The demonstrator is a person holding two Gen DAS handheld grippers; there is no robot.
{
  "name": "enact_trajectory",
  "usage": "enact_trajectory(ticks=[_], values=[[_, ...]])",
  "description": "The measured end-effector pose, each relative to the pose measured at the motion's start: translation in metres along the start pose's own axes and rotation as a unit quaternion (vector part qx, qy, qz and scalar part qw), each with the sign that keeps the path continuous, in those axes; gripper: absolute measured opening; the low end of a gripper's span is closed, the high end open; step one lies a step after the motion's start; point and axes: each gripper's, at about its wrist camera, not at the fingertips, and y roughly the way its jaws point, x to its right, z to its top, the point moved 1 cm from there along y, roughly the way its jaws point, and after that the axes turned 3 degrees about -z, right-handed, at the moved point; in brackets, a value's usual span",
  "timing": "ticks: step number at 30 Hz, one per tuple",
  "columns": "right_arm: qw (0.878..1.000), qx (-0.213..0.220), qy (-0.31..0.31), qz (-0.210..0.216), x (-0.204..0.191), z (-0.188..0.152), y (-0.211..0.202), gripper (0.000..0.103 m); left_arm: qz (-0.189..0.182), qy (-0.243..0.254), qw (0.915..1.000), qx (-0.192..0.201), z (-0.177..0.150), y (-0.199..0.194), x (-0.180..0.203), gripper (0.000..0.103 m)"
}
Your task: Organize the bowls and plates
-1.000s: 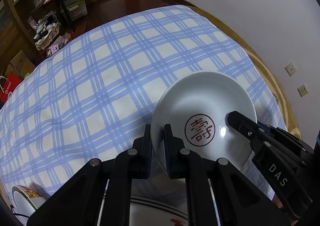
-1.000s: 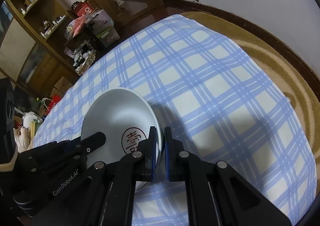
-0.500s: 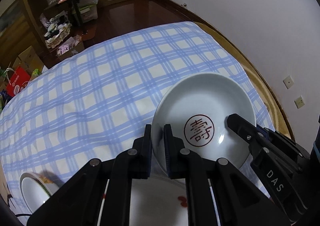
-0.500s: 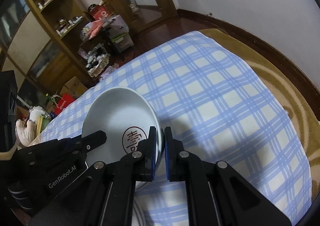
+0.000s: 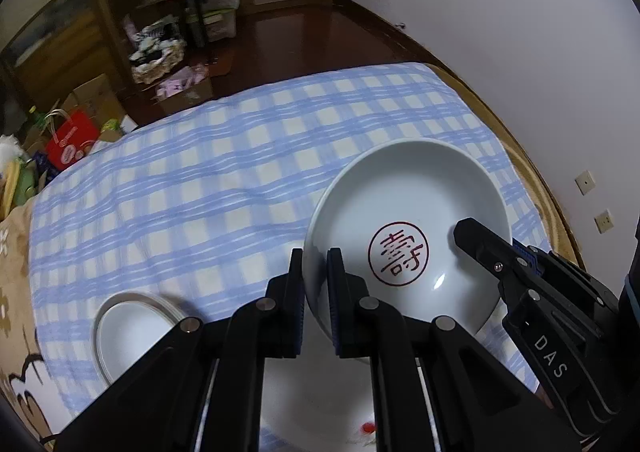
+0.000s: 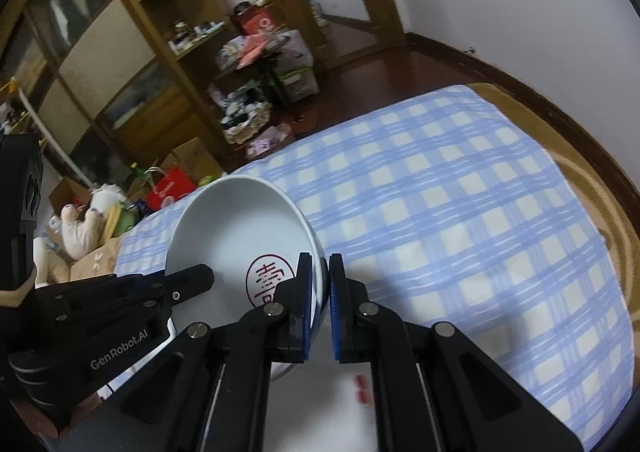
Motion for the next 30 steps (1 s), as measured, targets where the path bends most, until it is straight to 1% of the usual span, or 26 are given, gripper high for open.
enact_trajectory(ticks=[6,12,17,25,30], values=[[0.999,-0.008,-0.027,0.027,-0.038,-0.012,0.001,0.009,0.021,-0.021,0.9996,0.004,-0.02,-0.024,-0.033,0.01],[0.997,-0.018,-0.054,0.043,-0.076,-0.025,0.007,0.009,0.031,-0.057,0.9979,0.002,-0.04,-0.038,-0.071,0.011],[0.995,-0.02,-0.084,0.054,-0.107,-0.038,0.009,0.009,0.041,-0.072,0.9965,0.004,-0.058,-0.051,-0.099,0.011],[0.991,-0.024,-0.116,0.069,-0.141,-0.058,0.017,0.009,0.048,-0.094,0.9944,0.001,-0.079,-0.056,-0.132,0.011],[0.989,-0.032,-0.129,0.072,-0.157,-0.068,0.026,0.009,0.043,-0.12,0.9918,0.001,-0.094,-0.052,-0.153,0.011]])
